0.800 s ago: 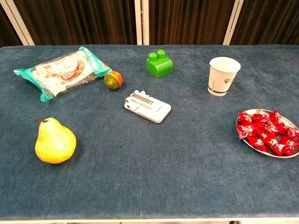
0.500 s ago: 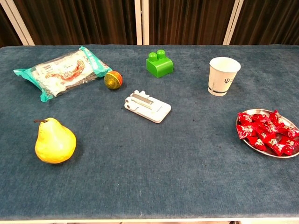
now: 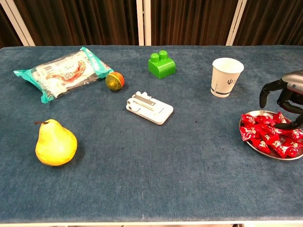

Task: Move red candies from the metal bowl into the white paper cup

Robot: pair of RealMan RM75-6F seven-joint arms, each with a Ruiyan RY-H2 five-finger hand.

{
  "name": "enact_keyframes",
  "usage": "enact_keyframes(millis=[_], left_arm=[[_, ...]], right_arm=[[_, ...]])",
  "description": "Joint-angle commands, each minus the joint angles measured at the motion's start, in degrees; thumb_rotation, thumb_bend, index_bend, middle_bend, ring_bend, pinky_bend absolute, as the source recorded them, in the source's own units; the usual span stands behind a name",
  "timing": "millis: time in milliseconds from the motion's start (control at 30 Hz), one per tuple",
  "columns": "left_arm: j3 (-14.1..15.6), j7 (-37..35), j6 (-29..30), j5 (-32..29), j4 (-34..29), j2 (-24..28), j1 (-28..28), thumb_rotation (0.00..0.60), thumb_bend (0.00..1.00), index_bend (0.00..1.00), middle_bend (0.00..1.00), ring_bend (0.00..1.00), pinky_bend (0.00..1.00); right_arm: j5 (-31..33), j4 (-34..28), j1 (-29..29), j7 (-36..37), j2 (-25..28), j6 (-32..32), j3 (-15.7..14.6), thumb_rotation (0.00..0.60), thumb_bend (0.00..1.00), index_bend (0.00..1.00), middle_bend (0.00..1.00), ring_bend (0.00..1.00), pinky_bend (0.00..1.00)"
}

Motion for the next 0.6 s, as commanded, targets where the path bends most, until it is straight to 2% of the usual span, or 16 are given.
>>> enact_keyframes(millis=[33,367,467,600], left_arm=[[-0.04,0.06,-0.09,-0.27,-0.05,0.13,0.1,0.6,0.0,0.0,0.0,0.0,0.0],[-0.23,0.52,-0.49,-0.51,-0.42,0.29,-0.04,0.6,0.0,0.0,0.0,0.0,0.0],[-0.36,0.58,-0.41,-0.55,-0.57,0.4,-0.07,0.6,0.0,0.0,0.0,0.0,0.0],[-0.44,0.64,-0.36,-0.69,-0.59,0.54,0.0,0.6,0.0,0.0,0.0,0.0,0.0]], right_arm=[[0.97,1.19,0.89,0.15,-0.8,-1.12,0.42,0.6,0.39,0.49,0.92,1.0,1.0],[3.67,3.74,2.66,0.01,-2.05,-4.21,0.33,0.6,0.41,0.48,0.92,1.0,1.0],[4.13,4.58,3.33,0.25,-2.61,-5.2,0.28,0.6,0.47,0.49,0.92,1.0,1.0],[4.67,5.52,4.03,0.96,-3.22,-6.25,0.21,0.6,0.62,0.54,0.92,1.0,1.0]])
